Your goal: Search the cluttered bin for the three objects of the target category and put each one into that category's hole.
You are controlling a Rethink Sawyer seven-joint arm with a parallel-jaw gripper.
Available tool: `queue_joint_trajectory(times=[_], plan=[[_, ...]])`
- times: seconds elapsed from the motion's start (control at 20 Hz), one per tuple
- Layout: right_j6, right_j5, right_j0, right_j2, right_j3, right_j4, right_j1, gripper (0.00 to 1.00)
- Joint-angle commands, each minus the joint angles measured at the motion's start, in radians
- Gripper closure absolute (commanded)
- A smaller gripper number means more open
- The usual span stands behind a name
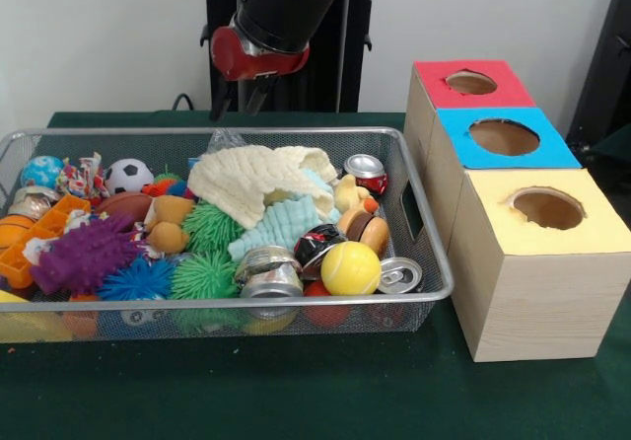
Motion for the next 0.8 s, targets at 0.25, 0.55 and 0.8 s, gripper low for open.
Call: queue_joint_trajectory(times=[0.25,0.55,0.8], plan=[[-0.223,0.003,0.018,0.05,-0.084,-0.074,0.05,0.0],[-0.233,0.026,0.037,0.057,-0.14,-0.067,0.07,0.0],[-0.223,-0.031,0.037,0.054,-0.162,-0.087,0.099,0.0]])
